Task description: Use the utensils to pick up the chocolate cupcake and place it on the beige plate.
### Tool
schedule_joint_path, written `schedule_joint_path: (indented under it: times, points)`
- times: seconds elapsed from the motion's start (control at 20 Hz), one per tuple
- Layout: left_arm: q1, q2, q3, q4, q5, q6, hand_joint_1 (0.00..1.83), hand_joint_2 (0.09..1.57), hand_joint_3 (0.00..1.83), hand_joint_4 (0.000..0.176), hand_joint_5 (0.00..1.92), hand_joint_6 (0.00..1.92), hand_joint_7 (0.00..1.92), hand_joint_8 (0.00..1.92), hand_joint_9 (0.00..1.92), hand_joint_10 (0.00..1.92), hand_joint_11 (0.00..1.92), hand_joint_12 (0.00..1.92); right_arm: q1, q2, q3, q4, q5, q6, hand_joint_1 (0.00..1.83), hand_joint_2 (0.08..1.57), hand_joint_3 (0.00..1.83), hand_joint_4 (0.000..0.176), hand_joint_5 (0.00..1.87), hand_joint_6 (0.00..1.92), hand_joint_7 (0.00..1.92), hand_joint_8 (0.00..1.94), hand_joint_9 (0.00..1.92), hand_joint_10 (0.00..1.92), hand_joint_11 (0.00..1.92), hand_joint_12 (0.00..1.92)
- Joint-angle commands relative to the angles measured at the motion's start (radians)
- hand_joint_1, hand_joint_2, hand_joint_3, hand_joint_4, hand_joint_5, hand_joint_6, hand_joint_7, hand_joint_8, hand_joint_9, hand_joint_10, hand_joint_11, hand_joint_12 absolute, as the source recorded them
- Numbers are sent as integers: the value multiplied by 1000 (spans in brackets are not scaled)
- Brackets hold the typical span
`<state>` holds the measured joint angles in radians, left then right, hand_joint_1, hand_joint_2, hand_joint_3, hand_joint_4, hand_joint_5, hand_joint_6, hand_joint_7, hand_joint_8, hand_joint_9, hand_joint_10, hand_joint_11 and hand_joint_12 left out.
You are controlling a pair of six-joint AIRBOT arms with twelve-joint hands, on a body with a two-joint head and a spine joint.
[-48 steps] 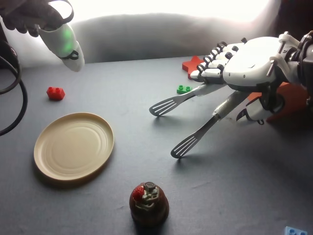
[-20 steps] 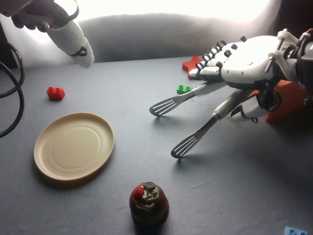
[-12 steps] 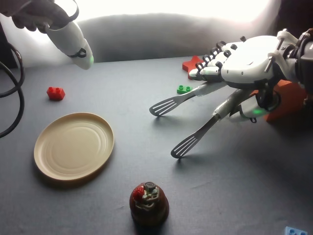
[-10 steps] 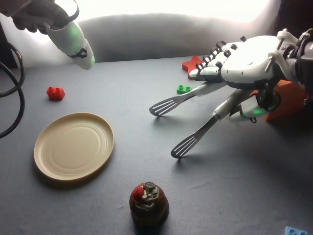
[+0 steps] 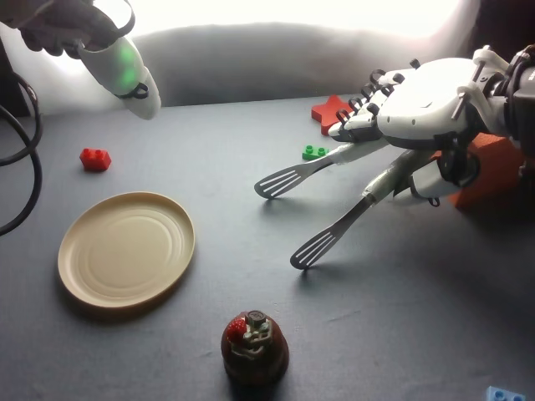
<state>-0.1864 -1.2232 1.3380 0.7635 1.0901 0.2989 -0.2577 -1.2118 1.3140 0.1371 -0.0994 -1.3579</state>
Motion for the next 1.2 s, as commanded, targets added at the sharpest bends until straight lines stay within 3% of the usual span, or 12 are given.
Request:
schedule_joint_path:
  times: [0.0,0.1,0.35,0.45,0.85,1.1,1.15]
  points:
    - [-16,9,4,69,-22,7,277,1086,2,0,98,2,95,2,109,2,0,301,14,5,6,-2,100,0,827,1125,1,0,209,13,256,14,261,30,0,787]
    - [-16,9,4,69,-22,7,280,1085,0,0,90,1,98,1,109,1,0,307,13,5,6,-2,100,0,866,1110,0,0,236,13,292,15,292,32,0,902]
    - [-16,9,5,71,-20,10,259,1088,1,0,99,3,113,2,125,3,0,323,3,3,6,-2,106,-1,848,1132,3,0,237,5,302,7,302,26,0,948]
    - [-16,9,5,71,-20,10,240,1100,3,0,68,0,78,0,86,0,0,239,2,2,6,-2,106,-1,887,1112,0,0,253,8,352,20,370,54,0,1092]
    - [-16,8,5,70,-17,12,274,1088,0,0,98,2,115,3,130,4,0,351,12,3,6,-2,109,-1,844,1133,0,0,315,20,415,31,394,78,0,1199]
    - [-17,8,5,70,-16,10,252,1097,0,0,83,1,105,2,118,3,0,280,13,4,6,-2,109,-1,808,1132,1,0,331,21,398,19,385,88,0,1232]
    - [-17,8,5,70,-16,10,261,1093,0,0,95,3,121,5,129,5,0,312,14,4,6,-2,109,-1,792,1143,0,0,337,6,426,22,369,204,0,1274]
